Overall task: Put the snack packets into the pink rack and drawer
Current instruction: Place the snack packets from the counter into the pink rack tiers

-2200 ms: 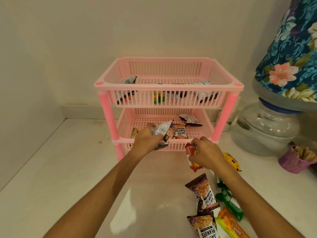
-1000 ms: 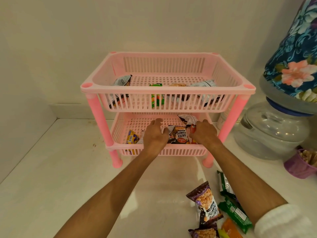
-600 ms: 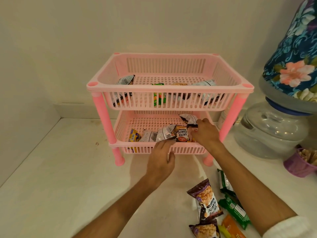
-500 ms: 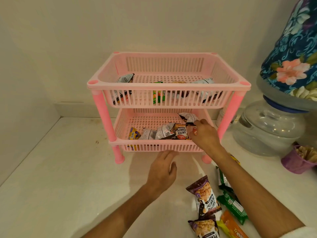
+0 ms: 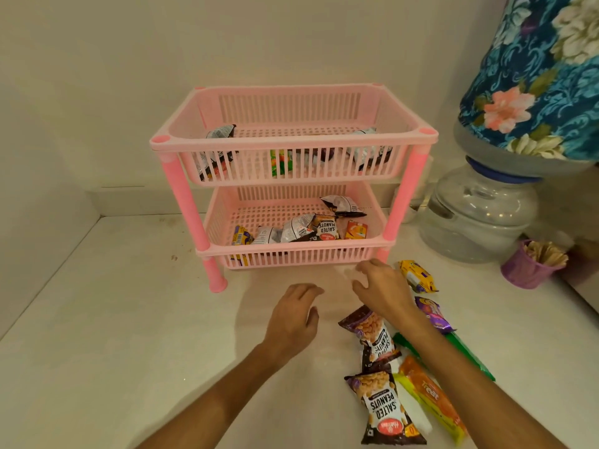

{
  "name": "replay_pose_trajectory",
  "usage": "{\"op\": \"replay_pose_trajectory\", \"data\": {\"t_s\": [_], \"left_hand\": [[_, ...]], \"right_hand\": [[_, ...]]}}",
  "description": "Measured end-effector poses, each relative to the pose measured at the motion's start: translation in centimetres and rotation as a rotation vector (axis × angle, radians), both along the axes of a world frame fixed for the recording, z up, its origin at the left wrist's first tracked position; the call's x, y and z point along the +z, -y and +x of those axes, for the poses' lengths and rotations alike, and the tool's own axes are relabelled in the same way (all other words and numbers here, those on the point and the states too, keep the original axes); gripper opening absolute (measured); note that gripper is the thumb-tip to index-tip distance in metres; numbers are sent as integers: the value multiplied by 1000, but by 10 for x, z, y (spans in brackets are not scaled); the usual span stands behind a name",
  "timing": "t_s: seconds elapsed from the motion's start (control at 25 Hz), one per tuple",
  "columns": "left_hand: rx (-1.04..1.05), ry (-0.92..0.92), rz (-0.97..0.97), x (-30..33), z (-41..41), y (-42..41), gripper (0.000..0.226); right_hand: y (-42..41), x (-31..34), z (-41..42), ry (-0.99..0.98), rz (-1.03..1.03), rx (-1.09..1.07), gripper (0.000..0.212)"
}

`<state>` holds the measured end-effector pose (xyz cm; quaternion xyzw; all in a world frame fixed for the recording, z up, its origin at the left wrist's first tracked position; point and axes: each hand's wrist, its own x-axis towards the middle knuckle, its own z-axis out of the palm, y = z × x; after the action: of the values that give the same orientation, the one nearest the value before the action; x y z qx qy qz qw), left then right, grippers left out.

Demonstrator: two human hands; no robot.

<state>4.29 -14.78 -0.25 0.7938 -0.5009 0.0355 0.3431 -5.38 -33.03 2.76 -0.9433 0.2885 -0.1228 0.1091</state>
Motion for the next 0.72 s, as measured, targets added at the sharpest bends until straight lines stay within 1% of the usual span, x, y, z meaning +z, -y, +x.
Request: {"op": "replay_pose_trajectory", "data": {"t_s": [0.16, 0.24, 0.32, 0.44, 0.52, 0.6, 0.72], "left_hand": [[44, 43, -20, 12, 29, 7, 38], [74, 56, -10, 18, 46, 14, 40], [91, 62, -24, 24, 57, 20, 40], [63, 86, -58, 27, 54, 22, 38], [-54, 131, -41, 24, 41, 15, 38], [-248, 180, 21, 23, 13, 10, 40], [-627, 290, 279, 12, -30, -1, 57]], "right_hand": [[-6, -25, -20, -128, 78, -39, 38], [-8, -32, -28, -157, 96, -63, 41], [-9, -36, -34, -150, 105, -98, 50], [-12, -41, -44, -175, 142, -160, 70], [-16, -46, -48, -228, 177, -170, 82], [-18, -53, -51, -259, 200, -161, 90], [-19, -60, -49, -244, 221, -153, 96]]}}
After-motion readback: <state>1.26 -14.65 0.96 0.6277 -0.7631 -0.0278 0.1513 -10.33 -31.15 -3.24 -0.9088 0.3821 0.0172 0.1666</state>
